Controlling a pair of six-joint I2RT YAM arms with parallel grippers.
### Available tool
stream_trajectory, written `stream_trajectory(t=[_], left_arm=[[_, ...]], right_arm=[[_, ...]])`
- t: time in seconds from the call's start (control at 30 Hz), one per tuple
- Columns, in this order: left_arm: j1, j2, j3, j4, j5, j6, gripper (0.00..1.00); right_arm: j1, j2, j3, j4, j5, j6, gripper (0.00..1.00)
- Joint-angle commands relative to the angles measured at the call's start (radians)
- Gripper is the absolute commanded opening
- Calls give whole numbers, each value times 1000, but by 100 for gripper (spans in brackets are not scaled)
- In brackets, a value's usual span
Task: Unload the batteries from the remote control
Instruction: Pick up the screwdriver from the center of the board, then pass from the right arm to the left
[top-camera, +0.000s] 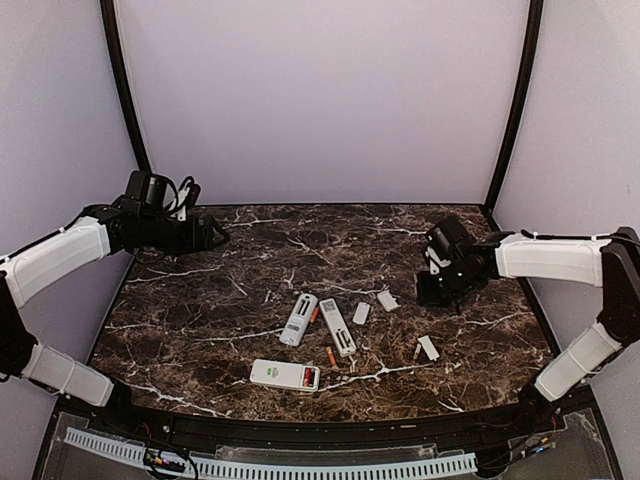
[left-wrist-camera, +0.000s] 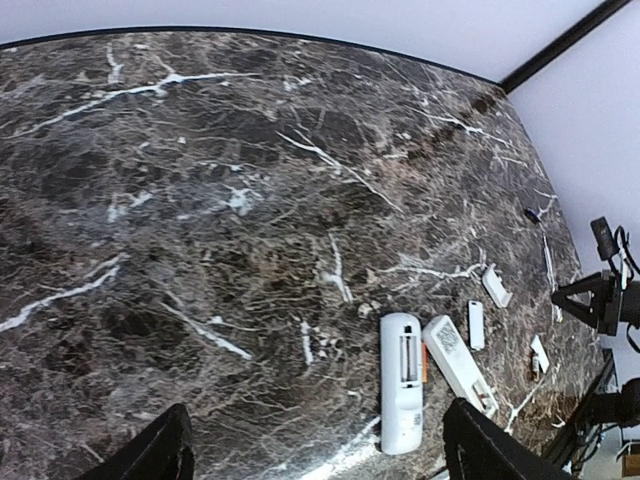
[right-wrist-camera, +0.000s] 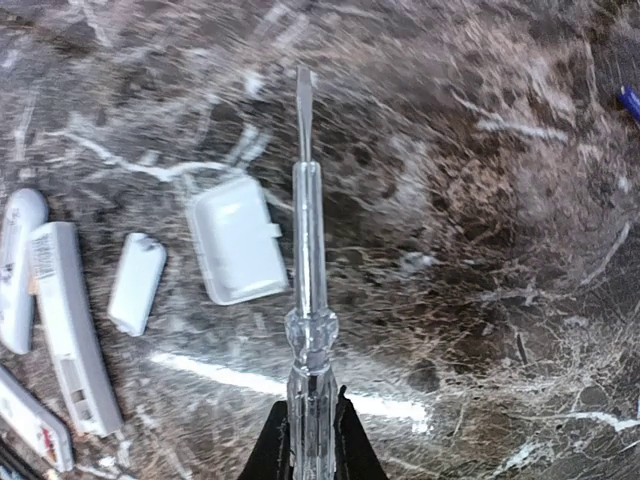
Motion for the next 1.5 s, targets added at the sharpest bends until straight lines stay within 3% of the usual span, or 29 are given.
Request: stream_trajectory(t=[0.0,0.17,0.3,0.4,0.9,0.97,1.13,1.27,1.47], left_arm=[[-91,24,10,30,33,-51,85],[-214,58,45,83,100,-109,85],[-265,75,37,218,271,-226,85],[-311,86,22,303,320,-316,85],[-457,159,-16,609,524,-416,85],[-463,161,-19,626,537,-417,83],[-467,156,-22,653,568,-418,54],[-468,144,-32,669,573,-414,38],[-470,142,-41,686,581,-422,25]], right_arm=[[5,-134,10,83,-166,-155,0],[77,-207,35,114,-400,-271,0],[177,-200,85,114,-450,-308,0],[230,-175,127,119,-485,-322,0],[246,-107,156,319,-873,-239,0],[246,-113,150,355,-906,-219,0],[244,-109,142,398,-960,-182,0],[238,-104,131,410,-982,-174,0],[207,-116,104,466,-1017,-134,0]])
